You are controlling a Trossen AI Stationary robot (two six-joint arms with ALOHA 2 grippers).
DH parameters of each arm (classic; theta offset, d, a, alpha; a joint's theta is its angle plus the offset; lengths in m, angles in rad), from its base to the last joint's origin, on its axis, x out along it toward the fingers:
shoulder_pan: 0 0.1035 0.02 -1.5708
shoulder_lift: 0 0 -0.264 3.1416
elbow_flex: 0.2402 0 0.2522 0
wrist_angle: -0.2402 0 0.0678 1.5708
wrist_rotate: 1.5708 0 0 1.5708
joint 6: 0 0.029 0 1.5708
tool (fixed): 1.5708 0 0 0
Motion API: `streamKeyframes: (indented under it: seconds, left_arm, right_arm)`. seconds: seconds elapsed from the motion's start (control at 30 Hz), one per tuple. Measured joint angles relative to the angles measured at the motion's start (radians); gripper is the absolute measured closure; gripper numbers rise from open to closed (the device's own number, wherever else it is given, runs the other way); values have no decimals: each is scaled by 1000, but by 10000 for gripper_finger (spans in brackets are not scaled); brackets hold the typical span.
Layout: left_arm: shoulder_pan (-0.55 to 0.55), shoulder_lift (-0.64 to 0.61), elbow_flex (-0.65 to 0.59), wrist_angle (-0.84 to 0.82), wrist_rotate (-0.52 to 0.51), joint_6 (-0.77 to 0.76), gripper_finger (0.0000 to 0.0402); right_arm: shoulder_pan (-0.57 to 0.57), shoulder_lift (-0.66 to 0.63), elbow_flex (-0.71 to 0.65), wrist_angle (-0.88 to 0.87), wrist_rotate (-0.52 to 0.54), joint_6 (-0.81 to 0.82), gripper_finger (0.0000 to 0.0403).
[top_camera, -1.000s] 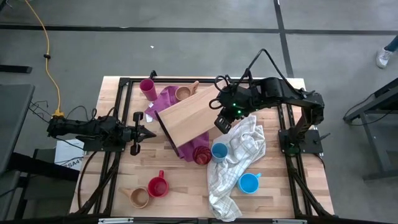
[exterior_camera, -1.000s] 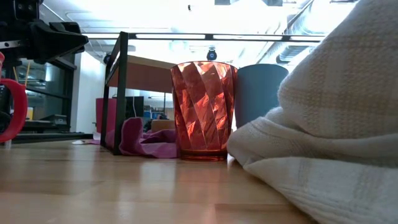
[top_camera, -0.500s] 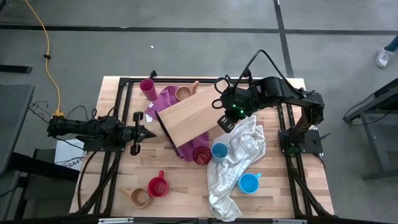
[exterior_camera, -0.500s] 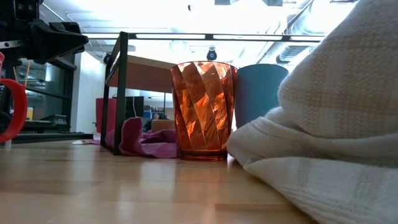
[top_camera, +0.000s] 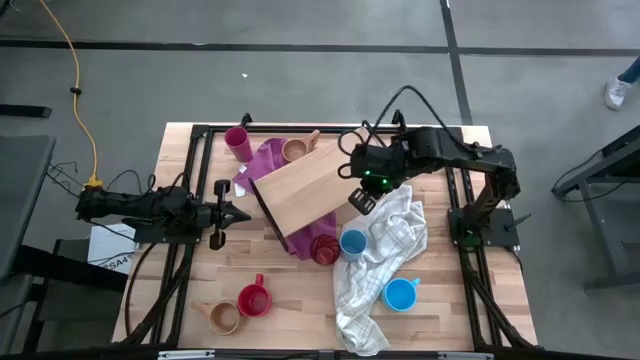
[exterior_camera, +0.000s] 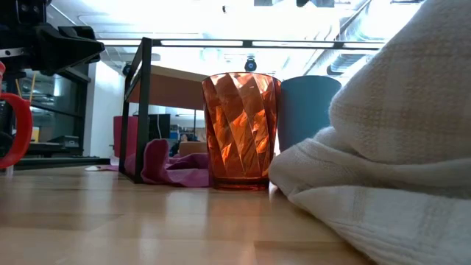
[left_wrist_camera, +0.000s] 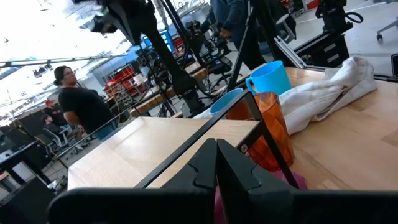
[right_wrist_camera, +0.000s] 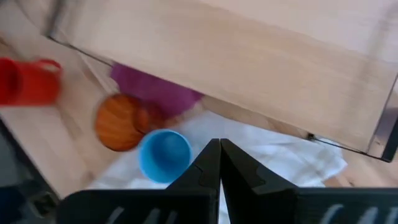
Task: Stack small to large cups/mugs on shelf
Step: Put the purple cup on the shelf
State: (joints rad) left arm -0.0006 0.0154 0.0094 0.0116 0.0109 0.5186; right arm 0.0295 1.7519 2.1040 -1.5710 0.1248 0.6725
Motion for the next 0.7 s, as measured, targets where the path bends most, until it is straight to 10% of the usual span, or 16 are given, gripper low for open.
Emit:
streamKeyframes:
  seconds: [0.7]
  left_arm:
    - [0, 0, 0, 0, 0, 0, 401]
  right_arm:
    - [-75, -277, -330, 209, 84, 2, 402]
